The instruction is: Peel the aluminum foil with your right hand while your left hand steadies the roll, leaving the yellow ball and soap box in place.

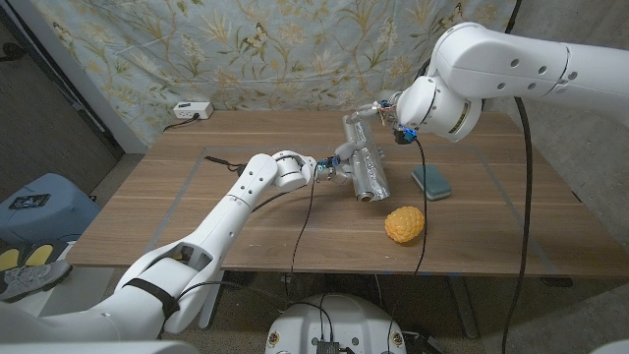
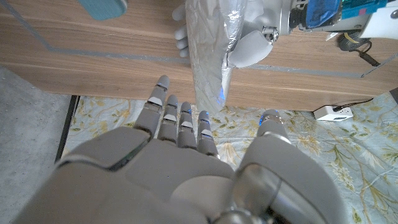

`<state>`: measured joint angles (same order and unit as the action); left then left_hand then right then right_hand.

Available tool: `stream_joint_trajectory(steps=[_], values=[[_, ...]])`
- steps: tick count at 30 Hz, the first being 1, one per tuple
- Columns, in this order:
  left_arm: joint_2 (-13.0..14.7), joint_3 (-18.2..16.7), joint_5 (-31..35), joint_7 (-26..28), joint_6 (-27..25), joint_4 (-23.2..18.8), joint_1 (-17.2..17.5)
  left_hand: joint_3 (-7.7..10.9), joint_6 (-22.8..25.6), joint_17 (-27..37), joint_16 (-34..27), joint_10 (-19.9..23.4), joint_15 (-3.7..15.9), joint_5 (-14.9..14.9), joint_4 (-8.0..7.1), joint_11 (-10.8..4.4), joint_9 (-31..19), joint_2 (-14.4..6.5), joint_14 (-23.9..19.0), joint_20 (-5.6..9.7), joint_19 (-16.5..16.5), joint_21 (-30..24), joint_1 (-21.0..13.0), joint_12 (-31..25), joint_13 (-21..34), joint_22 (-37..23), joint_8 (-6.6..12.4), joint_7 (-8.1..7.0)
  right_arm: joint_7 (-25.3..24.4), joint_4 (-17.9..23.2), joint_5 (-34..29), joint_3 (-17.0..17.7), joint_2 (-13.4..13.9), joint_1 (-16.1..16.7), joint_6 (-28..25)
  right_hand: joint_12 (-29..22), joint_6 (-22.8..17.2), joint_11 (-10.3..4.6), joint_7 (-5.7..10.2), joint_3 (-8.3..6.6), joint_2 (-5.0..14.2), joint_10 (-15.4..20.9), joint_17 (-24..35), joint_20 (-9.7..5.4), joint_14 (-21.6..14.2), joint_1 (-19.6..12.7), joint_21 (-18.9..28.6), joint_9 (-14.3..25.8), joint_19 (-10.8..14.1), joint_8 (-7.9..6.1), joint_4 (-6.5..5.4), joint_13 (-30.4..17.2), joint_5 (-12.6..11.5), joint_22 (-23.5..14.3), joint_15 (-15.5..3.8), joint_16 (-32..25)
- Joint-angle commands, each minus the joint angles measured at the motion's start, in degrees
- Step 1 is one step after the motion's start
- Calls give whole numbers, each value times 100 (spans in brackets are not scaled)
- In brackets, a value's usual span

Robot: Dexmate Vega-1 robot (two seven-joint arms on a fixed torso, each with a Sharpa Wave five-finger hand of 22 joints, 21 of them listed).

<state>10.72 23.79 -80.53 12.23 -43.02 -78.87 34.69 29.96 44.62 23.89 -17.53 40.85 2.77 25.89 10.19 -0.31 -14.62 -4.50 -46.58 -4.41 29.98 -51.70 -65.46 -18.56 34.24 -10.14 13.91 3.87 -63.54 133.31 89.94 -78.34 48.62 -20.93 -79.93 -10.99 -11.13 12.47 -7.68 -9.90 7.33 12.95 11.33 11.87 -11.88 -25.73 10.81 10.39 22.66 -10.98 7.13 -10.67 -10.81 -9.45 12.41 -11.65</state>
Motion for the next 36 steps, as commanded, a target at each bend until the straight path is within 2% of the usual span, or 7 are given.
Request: stream_joint_trajectory(steps=[1,15,24,36], values=[[74,59,-117,371,122,-183,18,56,54,-1,-3,47,20,53,-3,0,-5,16,-51,33,44,-35,-68,3,12,-9,-21,-18,-46,-299,-56,-593,-320,-357,-5,2,58,23,-438,17,21,-59,9,23,36,-47,5,19,-33,19,-9,-13,-35,-34,13,15],[106,99,-173,467,235,-181,15,74,87,64,-75,83,199,105,74,-14,14,138,-89,60,67,-55,-305,3,28,-14,-52,-26,-46,-420,-81,-655,-378,-355,-5,1,97,23,-437,52,35,-111,9,25,95,-52,1,20,-95,14,-16,-14,-37,-35,13,17],[132,123,-196,472,275,-255,40,85,158,90,-106,141,197,134,43,-43,16,161,-121,88,108,-85,-394,-15,44,-18,-46,-63,-46,-625,-69,-784,-519,-395,-5,-3,135,22,-435,56,43,-112,9,26,108,-69,7,19,-98,18,-12,-14,-37,-36,12,14],[186,135,-249,496,343,-402,121,112,162,98,-104,147,170,173,1,-41,-1,149,-122,87,99,-98,-443,-14,61,-19,-56,-52,-46,-955,-173,-879,-699,-305,-5,-6,539,23,-436,141,32,-262,7,30,202,-83,7,27,-121,14,-27,-22,-51,-37,11,16]])
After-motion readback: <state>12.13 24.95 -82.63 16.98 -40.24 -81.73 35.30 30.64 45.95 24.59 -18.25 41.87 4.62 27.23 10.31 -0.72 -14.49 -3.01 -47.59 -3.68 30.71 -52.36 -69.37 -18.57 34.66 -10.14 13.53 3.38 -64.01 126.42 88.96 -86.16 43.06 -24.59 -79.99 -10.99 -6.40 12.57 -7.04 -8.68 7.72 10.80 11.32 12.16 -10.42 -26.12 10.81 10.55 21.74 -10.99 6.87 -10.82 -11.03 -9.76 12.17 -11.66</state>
